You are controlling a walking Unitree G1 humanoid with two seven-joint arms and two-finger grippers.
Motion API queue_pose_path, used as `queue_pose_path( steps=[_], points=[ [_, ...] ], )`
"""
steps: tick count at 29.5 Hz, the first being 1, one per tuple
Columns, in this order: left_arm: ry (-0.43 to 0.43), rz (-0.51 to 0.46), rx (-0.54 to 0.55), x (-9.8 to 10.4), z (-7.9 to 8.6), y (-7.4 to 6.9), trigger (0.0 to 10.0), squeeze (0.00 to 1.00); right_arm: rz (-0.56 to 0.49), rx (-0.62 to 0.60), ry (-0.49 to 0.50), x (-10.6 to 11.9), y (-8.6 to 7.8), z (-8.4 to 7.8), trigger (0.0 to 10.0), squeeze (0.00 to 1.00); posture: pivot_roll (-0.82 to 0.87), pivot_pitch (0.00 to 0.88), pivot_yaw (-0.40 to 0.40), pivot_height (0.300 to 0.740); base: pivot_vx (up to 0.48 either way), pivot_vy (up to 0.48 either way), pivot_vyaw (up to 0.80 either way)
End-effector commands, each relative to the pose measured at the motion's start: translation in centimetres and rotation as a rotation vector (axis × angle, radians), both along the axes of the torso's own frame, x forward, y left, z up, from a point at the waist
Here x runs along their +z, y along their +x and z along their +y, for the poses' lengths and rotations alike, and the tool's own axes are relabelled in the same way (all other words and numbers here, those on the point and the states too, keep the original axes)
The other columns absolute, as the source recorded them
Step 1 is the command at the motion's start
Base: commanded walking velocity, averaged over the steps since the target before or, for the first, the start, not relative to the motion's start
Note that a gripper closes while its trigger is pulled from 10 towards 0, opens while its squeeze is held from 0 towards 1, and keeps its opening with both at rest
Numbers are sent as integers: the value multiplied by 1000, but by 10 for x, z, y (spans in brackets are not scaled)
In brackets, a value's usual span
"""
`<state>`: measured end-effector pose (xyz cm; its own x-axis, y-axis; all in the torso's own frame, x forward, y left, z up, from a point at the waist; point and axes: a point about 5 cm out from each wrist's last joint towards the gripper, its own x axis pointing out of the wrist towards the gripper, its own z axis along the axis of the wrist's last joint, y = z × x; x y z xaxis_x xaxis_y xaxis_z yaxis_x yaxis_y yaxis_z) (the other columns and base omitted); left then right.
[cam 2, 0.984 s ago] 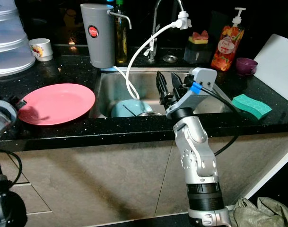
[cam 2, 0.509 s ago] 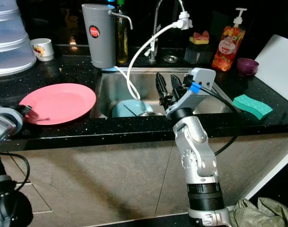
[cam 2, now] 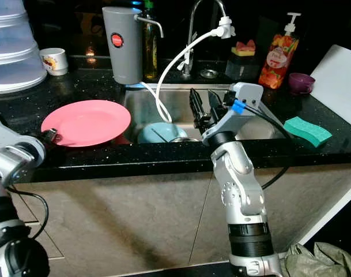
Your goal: Kitchen organization
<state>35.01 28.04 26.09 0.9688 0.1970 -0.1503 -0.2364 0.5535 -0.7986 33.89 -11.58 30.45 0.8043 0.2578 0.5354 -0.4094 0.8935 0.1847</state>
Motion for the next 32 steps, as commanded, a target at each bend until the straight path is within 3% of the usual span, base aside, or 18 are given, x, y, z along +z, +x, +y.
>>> queue_pose_path(
  steps=[1,8,10,12,13,15,18,24,32],
  points=[
    [-24,78,-7,-20,-2,0,0,0,-27,4,-1,6,-4,-2,10000,0,110,133,-66,740,0,0,0],
    [-39,49,4,-17,-1,0,0,0,-27,5,-4,7,-4,-3,10000,0,108,129,-69,740,0,0,0],
    [-39,-3,-14,-9,-4,1,0,0,-26,5,-4,7,-3,-3,10000,0,109,130,-70,740,0,0,0],
    [-31,-161,-127,13,-18,1,0,0,-11,23,17,6,-2,-2,10000,0,109,130,-70,740,0,0,0],
    [-31,-161,-127,13,-18,1,0,0,-11,23,17,6,-2,-2,10000,0,109,130,-70,740,0,0,0],
    [-3,-282,-224,31,-32,-3,10000,0,25,98,77,5,-2,0,10000,0,107,133,-72,740,0,0,0],
    [40,-470,-353,60,-48,-13,10000,0,79,298,189,4,-7,7,10000,0,108,137,-71,740,0,0,0],
    [94,-659,-487,85,-61,-27,10000,0,105,497,325,5,-15,11,10000,0,106,140,-68,740,0,0,0],
    [184,-741,-599,94,-74,-36,10000,0,109,617,431,10,-21,6,10000,0,100,143,-67,740,0,0,0]
  ],
)
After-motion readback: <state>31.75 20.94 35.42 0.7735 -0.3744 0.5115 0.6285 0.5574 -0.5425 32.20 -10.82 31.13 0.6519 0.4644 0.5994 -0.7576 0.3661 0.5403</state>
